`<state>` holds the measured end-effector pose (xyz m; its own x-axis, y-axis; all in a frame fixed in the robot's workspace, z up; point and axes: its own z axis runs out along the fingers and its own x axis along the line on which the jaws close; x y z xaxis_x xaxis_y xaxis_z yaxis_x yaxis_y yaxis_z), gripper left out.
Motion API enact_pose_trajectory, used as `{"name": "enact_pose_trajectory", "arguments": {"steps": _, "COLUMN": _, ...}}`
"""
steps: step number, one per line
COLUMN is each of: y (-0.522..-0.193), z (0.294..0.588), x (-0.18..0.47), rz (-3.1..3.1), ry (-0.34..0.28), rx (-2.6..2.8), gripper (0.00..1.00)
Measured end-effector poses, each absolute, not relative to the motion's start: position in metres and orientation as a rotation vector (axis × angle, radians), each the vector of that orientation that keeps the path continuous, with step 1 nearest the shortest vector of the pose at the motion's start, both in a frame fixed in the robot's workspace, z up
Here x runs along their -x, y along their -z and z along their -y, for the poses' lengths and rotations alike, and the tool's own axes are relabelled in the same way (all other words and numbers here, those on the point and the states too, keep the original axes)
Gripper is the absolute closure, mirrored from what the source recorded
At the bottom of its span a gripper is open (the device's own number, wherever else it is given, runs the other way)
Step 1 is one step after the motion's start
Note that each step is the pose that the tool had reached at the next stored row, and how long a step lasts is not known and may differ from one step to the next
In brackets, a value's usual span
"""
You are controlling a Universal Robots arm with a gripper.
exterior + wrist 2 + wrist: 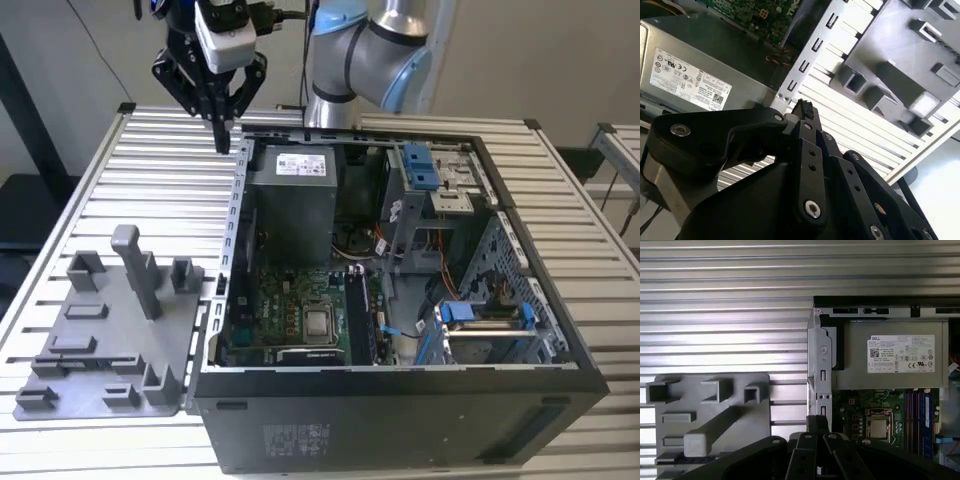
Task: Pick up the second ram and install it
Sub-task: 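Reach for the second ram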
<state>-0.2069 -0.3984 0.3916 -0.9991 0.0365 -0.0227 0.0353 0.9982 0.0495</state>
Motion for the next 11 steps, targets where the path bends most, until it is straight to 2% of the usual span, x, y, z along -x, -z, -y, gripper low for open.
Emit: {"name": "enact_pose_trajectory", "arguments": {"steps": 11, "y": -0.391, "z": 0.398, "x": 0.226, "rz": -3.117, "ry": -0.077, "rx": -0.033, "gripper": 0.89}}
